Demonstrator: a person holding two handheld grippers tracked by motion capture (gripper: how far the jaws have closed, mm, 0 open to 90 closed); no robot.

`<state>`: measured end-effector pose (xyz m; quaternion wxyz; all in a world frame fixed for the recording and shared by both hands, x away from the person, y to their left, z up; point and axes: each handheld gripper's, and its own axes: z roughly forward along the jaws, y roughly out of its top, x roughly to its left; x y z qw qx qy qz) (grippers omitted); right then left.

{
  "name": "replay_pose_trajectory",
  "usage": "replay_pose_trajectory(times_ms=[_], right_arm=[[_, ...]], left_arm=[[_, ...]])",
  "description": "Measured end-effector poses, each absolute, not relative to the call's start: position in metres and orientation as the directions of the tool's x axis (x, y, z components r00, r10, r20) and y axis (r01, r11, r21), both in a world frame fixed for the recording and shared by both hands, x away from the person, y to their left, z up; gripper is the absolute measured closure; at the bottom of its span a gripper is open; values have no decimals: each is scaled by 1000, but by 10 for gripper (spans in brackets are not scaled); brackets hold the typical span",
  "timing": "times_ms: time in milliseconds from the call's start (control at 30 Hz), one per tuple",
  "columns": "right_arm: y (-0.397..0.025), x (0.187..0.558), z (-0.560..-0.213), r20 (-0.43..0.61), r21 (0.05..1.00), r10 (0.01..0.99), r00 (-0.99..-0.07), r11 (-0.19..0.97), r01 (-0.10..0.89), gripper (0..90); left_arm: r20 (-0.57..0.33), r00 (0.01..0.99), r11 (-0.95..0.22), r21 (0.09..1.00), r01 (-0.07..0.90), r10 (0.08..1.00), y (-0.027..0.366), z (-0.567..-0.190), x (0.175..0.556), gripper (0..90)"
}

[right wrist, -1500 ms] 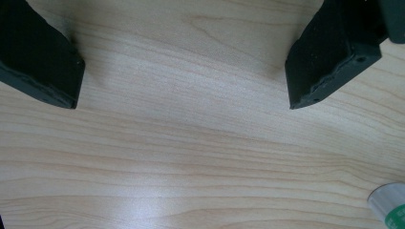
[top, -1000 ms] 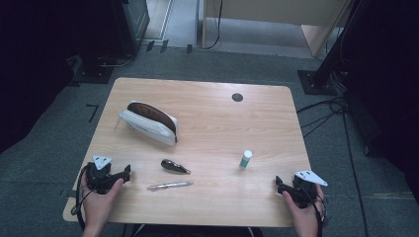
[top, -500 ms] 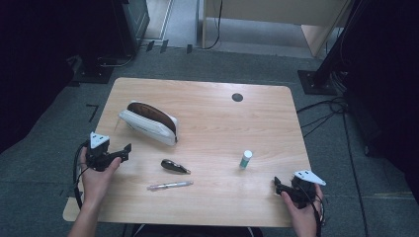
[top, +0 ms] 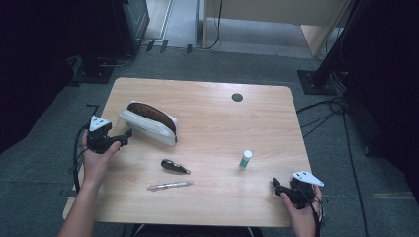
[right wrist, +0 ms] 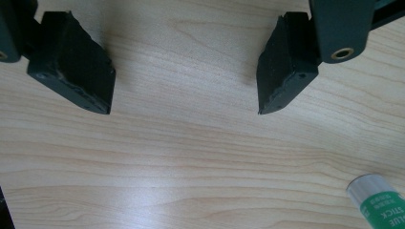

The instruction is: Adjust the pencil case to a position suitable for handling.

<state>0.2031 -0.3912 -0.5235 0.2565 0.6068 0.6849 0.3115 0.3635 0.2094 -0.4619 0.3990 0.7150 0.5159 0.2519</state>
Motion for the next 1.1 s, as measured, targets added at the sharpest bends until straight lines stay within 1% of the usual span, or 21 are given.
replay_pose_trajectory(times_ms=[67, 167, 400, 533, 633, 667, 700, 733, 767, 800, 867, 900, 933, 967, 1000, 1067, 1100], right_arm=[[-391, 202, -522, 35, 742, 990, -134, 64, 667, 210], [-390, 198, -516, 52, 763, 987, -153, 60, 643, 223], [-380, 191, -496, 39, 792, 982, -184, 82, 604, 223], [-367, 188, -481, 47, 803, 973, -226, 97, 587, 222], [-360, 187, -474, 49, 807, 967, -251, 110, 581, 222], [-350, 184, -463, 75, 815, 954, -289, 108, 569, 223], [-350, 184, -463, 75, 815, 954, -289, 108, 569, 223], [-339, 183, -453, 72, 823, 946, -316, 123, 554, 224], [-339, 183, -453, 72, 823, 946, -316, 123, 554, 224], [-326, 184, -444, 58, 830, 935, -349, 149, 537, 226], [-321, 185, -441, 58, 833, 930, -362, 155, 532, 227], [-305, 188, -433, 48, 838, 916, -399, 180, 515, 226], [-305, 188, -433, 48, 838, 916, -399, 180, 515, 226], [-292, 192, -429, 56, 838, 904, -424, 189, 513, 225], [-292, 192, -429, 56, 838, 904, -424, 189, 513, 225], [-274, 199, -425, 44, 839, 890, -453, 213, 501, 225], [-274, 199, -425, 44, 839, 890, -453, 213, 501, 225]], left_arm=[[-44, 344, -159, 826, 540, 938, 210, -464, 369, 156], [-61, 370, -156, 834, 529, 927, 211, -463, 378, 156], [-53, 393, -169, 844, 508, 918, 208, -462, 389, 155], [-36, 432, -199, 852, 485, 901, 211, -461, 394, 153], [-54, 451, -189, 859, 476, 891, 214, -459, 394, 152], [-58, 456, -187, 861, 473, 888, 215, -458, 393, 152], [-58, 456, -187, 861, 473, 888, 215, -458, 393, 152], [-58, 454, -189, 857, 479, 889, 216, -457, 393, 152], [-58, 454, -189, 857, 479, 889, 216, -457, 393, 152], [-65, 452, -182, 857, 482, 890, 219, -457, 394, 152], [-70, 449, -178, 856, 485, 891, 220, -456, 394, 151], [-77, 451, -172, 856, 487, 889, 222, -456, 396, 152], [-77, 451, -172, 856, 487, 889, 222, -456, 396, 152], [-78, 455, -175, 856, 486, 887, 222, -455, 398, 152], [-79, 459, -176, 855, 487, 885, 221, -455, 399, 152], [-89, 470, -170, 860, 481, 878, 222, -453, 402, 154], [-89, 470, -170, 860, 481, 878, 222, -453, 402, 154]])
